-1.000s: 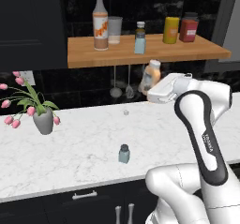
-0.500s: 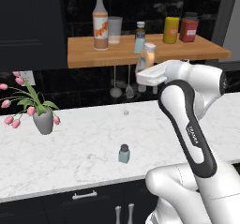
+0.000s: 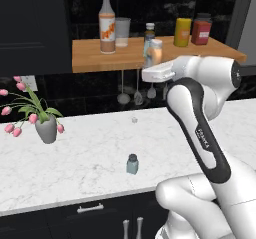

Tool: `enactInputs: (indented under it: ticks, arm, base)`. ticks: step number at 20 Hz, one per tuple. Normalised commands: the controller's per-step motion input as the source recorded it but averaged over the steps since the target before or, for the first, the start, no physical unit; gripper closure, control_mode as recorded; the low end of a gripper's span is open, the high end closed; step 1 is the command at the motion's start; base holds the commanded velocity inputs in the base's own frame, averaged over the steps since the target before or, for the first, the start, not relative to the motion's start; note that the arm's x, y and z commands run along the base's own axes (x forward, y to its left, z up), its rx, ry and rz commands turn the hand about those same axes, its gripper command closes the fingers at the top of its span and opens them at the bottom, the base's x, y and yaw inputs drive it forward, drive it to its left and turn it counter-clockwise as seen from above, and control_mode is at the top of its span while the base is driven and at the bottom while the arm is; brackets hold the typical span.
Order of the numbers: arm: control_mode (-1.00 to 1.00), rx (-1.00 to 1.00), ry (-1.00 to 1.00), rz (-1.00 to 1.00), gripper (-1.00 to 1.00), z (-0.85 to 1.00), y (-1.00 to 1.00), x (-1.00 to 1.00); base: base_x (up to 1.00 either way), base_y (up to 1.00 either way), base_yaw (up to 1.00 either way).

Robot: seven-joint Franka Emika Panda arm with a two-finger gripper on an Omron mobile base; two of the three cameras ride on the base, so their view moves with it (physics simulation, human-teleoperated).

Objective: Put the shaker and condiment bottle from the counter next to their counterparts in the cabinet.

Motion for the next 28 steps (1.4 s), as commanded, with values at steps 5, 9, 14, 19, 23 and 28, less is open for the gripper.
enactInputs:
  ticks: [5, 9, 14, 19, 23, 28]
  arm:
    - [-1.00, 0.00, 0.00, -0.06, 1.00, 0.11, 0.56, 0.22]
    - [-1.00, -0.01, 0.00, -0.18, 1.00, 0.19, 0.34, 0.23]
    - [-1.00, 0.00, 0.00, -0.10, 1.00, 0.37, 0.00, 0.12]
    - [-1.00, 0.00, 0.01, -0.02, 1.00, 0.13, -0.03, 0.00]
    - [-1.00, 0.00, 0.03, 0.00, 1.00, 0.00, -0.03, 0.37]
    - [-1.00, 0.00, 0.00, 0.00, 1.00, -0.04, -0.10, 0.46]
  base:
    - [0.00, 0.00, 0.00]
    - [0.00, 0.00, 0.00]
    - [0.00, 0.00, 0.00]
    - [0.00, 0.00, 0.00]
    - [0.00, 0.00, 0.00]
    - [0.00, 0.00, 0.00]
